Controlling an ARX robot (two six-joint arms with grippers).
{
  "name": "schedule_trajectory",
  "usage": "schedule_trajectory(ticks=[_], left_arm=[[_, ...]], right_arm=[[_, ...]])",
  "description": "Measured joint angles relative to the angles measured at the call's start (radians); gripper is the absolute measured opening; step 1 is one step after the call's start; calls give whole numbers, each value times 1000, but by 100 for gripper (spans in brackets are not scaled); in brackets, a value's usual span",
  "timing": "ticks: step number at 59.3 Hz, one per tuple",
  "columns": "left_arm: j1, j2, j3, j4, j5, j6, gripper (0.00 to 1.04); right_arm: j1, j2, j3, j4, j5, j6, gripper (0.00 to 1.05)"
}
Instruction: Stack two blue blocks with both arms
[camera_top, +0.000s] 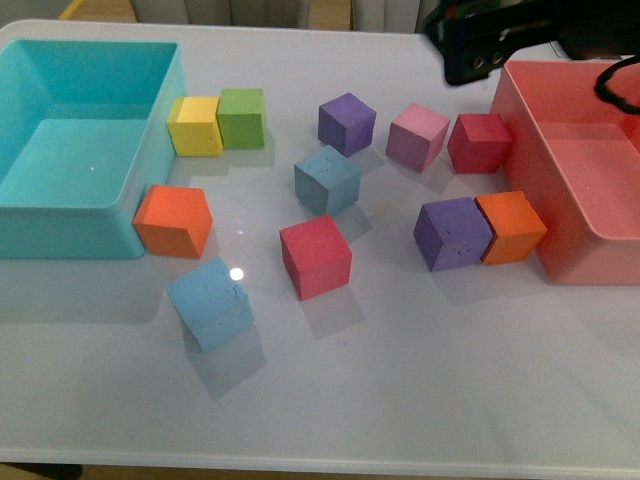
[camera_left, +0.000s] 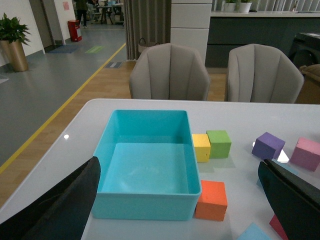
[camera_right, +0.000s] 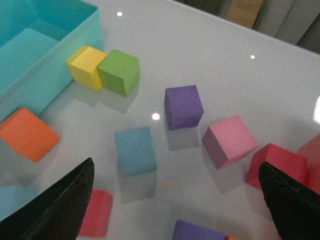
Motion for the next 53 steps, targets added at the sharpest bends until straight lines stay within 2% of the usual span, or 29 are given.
schedule_trajectory(ticks=[2, 6, 8, 16, 25, 50, 53], left_arm=[[0, 0, 0, 0, 1, 0, 96], [0, 0, 0, 0, 1, 0, 96], [0, 0, 0, 0, 1, 0, 96], [0, 0, 0, 0, 1, 0, 96], [0, 0, 0, 0, 1, 0, 96], [0, 0, 0, 0, 1, 0, 96], [0, 0, 0, 0, 1, 0, 96]], right_arm=[[-3, -19, -94, 219, 163, 43, 81], [-26, -54, -222, 435, 263, 79, 69], [-40, -74, -264, 491, 267, 86, 64], [-111, -222, -463, 611, 206, 109, 28], [-154, -309, -584, 602, 161, 111, 2], [-242, -673, -757, 418, 78, 113, 2], [-282, -724, -772, 381, 19, 113, 2]])
